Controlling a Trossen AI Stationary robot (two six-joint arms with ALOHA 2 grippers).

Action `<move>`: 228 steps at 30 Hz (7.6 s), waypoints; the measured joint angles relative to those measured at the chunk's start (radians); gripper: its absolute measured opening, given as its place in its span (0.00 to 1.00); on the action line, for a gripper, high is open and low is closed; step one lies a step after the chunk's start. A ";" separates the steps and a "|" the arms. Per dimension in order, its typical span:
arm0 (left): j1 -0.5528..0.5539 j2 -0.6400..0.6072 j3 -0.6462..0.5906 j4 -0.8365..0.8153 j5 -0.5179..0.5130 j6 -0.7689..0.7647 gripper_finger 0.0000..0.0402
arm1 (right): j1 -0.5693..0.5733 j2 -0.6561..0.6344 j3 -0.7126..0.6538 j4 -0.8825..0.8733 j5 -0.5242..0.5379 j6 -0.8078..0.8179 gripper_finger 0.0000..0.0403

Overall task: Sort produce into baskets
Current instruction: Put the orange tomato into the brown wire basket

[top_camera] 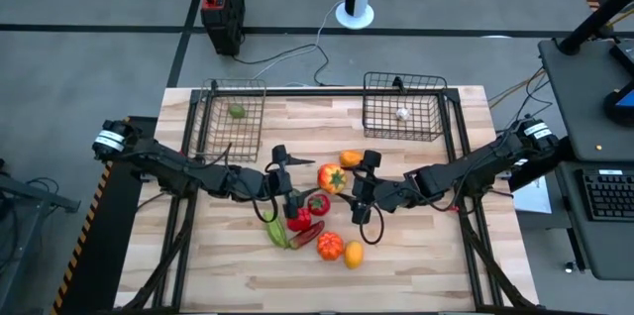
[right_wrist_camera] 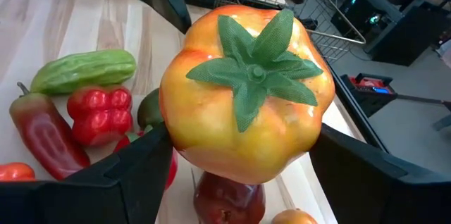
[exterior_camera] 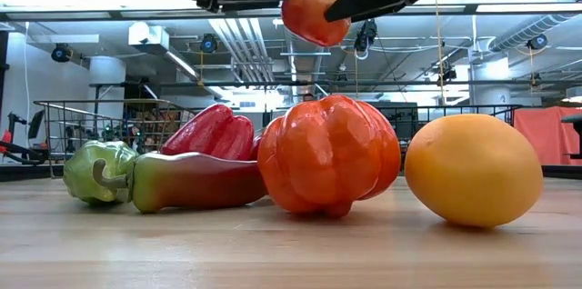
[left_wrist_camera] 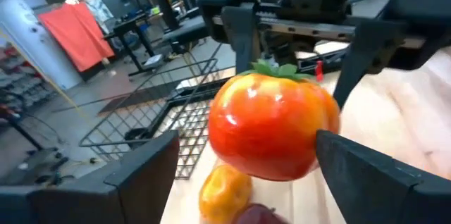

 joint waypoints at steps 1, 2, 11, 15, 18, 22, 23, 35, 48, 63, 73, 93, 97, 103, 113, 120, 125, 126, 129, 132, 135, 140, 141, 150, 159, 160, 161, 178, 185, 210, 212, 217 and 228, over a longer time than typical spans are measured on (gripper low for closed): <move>0.000 0.000 -0.001 0.000 -0.002 0.009 0.80 | 0.000 0.000 0.000 0.001 0.000 0.000 0.74; 0.000 0.000 -0.002 -0.001 -0.002 0.016 0.81 | 0.000 0.000 0.000 0.002 0.000 0.000 0.74; 0.002 -0.001 -0.001 -0.014 0.006 0.013 0.83 | -0.001 0.000 0.000 0.001 0.000 0.006 0.74; 0.009 -0.012 -0.002 -0.018 0.149 -0.004 0.83 | -0.002 0.000 0.000 -0.003 0.000 0.009 0.74; 0.040 -0.020 0.012 -0.022 0.240 -0.030 0.83 | -0.002 0.000 0.000 -0.010 0.000 0.010 0.74; 0.110 -0.007 0.025 -0.028 0.311 -0.063 0.83 | -0.002 0.000 0.000 -0.017 -0.001 0.022 0.74; 0.124 -0.001 0.025 -0.028 0.319 -0.066 0.83 | -0.002 0.000 0.000 -0.019 -0.001 0.026 0.74; 0.171 0.092 0.034 0.059 0.463 -0.057 0.83 | -0.002 0.000 -0.002 -0.027 -0.009 0.016 0.74; 0.171 0.143 0.090 0.058 0.484 -0.023 0.75 | -0.001 0.000 -0.003 -0.053 -0.022 0.037 0.75; 0.170 0.132 0.083 0.038 0.462 -0.043 0.66 | -0.002 -0.012 0.001 -0.055 -0.025 0.067 0.88; 0.173 0.035 0.056 -0.058 0.300 -0.036 0.66 | -0.002 -0.083 0.002 -0.060 -0.010 0.081 0.88; 0.373 -0.511 0.055 -1.000 -0.407 -0.565 0.66 | -0.002 -0.095 0.000 -0.070 -0.011 0.078 0.89; 0.483 -0.520 0.055 -1.183 -0.334 -0.781 0.66 | -0.002 -0.095 0.000 -0.070 -0.011 0.077 0.89; 0.637 -0.472 0.055 -1.222 -0.188 -0.762 0.66 | -0.002 -0.095 0.000 -0.069 -0.016 0.083 0.89; 0.862 -0.345 0.055 -1.221 -0.027 -0.645 0.66 | -0.002 -0.094 0.000 -0.072 -0.018 0.093 0.89; 0.925 -0.245 0.056 -1.153 -0.021 -0.586 0.66 | -0.002 -0.094 0.000 -0.073 -0.018 0.093 0.89; 0.964 -0.173 0.057 -1.143 -0.021 -0.588 0.66 | -0.002 -0.094 -0.001 -0.073 -0.018 0.096 0.89; 0.969 -0.158 0.057 -1.142 -0.021 -0.589 0.66 | -0.002 -0.094 -0.003 -0.074 -0.018 0.096 0.89; 0.972 -0.123 0.056 -1.138 -0.022 -0.590 0.66 | -0.002 -0.094 -0.009 -0.078 -0.018 0.098 0.89; 0.972 -0.099 0.057 -1.126 -0.026 -0.591 0.66 | -0.002 -0.093 -0.014 -0.080 -0.017 0.106 0.89; 0.972 -0.080 0.056 -1.114 -0.027 -0.592 0.66 | -0.002 -0.093 -0.016 -0.082 -0.017 0.107 0.89; 0.972 -0.065 0.056 -1.106 -0.032 -0.592 0.66 | -0.002 -0.093 -0.016 -0.100 -0.017 0.121 0.89; 0.972 -0.063 0.057 -1.104 -0.033 -0.592 0.67 | -0.002 -0.093 -0.016 -0.099 -0.017 0.121 0.89; 0.972 -0.055 0.056 -1.098 -0.035 -0.592 0.73 | -0.002 -0.093 -0.016 -0.098 -0.017 0.122 0.89; 0.970 -0.055 0.056 -1.097 -0.034 -0.597 0.74 | -0.002 -0.093 -0.016 -0.098 -0.017 0.122 0.89; 0.970 -0.055 0.056 -1.097 -0.034 -0.603 0.74 | -0.002 -0.093 -0.016 -0.098 -0.017 0.122 0.89; 0.970 -0.055 0.056 -1.097 -0.035 -0.610 0.74 | -0.002 -0.093 -0.016 -0.098 -0.017 0.122 0.89; 0.970 -0.060 0.056 -1.101 -0.060 -0.624 0.74 | -0.002 -0.093 -0.016 -0.098 -0.017 0.122 0.89; 0.970 -0.061 0.056 -1.106 -0.035 -0.615 0.74 | -0.002 -0.093 -0.016 -0.097 -0.017 0.122 0.89; 0.969 -0.202 0.105 -1.132 0.015 -0.546 0.93 | -0.002 -0.093 -0.016 -0.097 -0.017 0.136 0.89; 0.969 -0.209 0.123 -1.142 0.020 -0.512 0.89 | -0.002 -0.093 -0.016 -0.097 -0.017 0.134 0.89; 0.969 -0.194 0.159 -1.160 0.071 -0.434 0.71 | -0.002 -0.093 -0.016 -0.097 -0.017 0.130 0.89; 1.067 -0.161 0.157 -1.198 0.318 -0.381 0.03 | -0.002 -0.093 -0.017 -0.105 -0.017 0.135 0.89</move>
